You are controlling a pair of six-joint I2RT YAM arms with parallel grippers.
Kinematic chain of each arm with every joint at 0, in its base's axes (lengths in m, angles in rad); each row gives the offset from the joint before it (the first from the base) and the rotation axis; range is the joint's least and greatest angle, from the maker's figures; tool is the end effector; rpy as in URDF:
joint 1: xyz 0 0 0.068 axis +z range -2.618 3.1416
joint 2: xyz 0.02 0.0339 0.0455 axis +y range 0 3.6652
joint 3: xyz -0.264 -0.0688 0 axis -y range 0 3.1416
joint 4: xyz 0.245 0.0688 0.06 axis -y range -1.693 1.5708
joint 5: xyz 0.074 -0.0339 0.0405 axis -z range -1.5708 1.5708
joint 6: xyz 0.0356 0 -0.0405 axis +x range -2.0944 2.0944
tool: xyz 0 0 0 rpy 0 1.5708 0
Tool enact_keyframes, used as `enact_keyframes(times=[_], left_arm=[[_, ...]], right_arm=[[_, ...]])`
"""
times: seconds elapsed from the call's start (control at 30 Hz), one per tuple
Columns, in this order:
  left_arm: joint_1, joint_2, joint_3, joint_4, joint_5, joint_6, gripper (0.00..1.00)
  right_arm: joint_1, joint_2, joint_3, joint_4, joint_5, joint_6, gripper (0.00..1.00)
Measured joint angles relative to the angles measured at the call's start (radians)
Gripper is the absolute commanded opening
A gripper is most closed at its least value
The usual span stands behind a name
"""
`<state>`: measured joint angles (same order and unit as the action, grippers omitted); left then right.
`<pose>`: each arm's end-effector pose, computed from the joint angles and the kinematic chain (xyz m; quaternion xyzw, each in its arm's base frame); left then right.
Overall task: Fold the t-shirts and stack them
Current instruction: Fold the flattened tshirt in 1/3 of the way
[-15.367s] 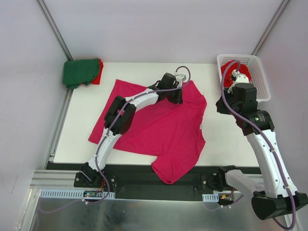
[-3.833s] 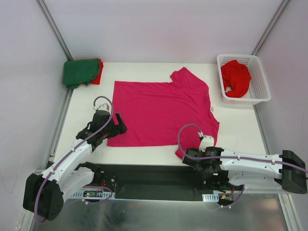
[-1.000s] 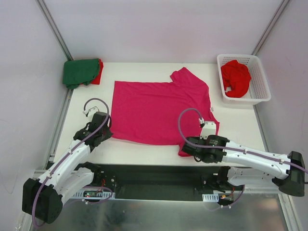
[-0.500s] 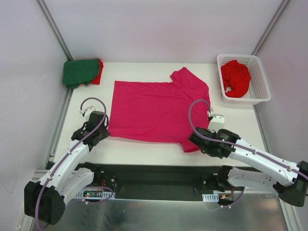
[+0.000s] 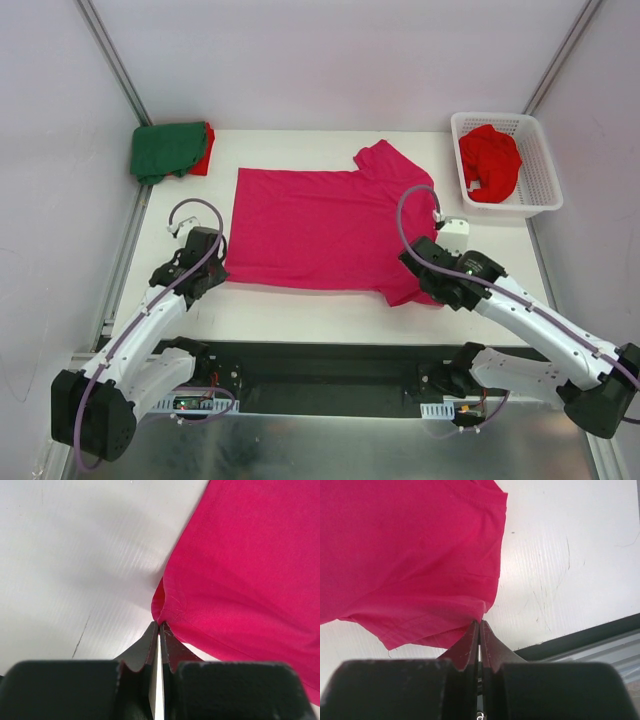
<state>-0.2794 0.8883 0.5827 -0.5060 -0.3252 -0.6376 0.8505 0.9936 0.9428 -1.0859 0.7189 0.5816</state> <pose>0.1755 -0.0385 0.2237 -0.2223 0.8912 -0.0270 0.3944 0.1272 0.1094 0.2908 -0.0475 0.9160 -0.1268 0.3776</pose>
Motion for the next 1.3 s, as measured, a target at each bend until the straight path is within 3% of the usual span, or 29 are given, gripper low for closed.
enact_keyframes(times=[0.7, 1.3], left_arm=[[0.019, 0.19, 0.159, 0.079, -0.028, 0.066, 0.0], [0.02, 0.353, 0.242, 0.166, -0.028, 0.115, 0.0]], right_arm=[[-0.299, 0.191, 0.176, 0.257, -0.092, -0.335, 0.01], [-0.468, 0.377, 0.329, 0.38, -0.192, -0.487, 0.01]])
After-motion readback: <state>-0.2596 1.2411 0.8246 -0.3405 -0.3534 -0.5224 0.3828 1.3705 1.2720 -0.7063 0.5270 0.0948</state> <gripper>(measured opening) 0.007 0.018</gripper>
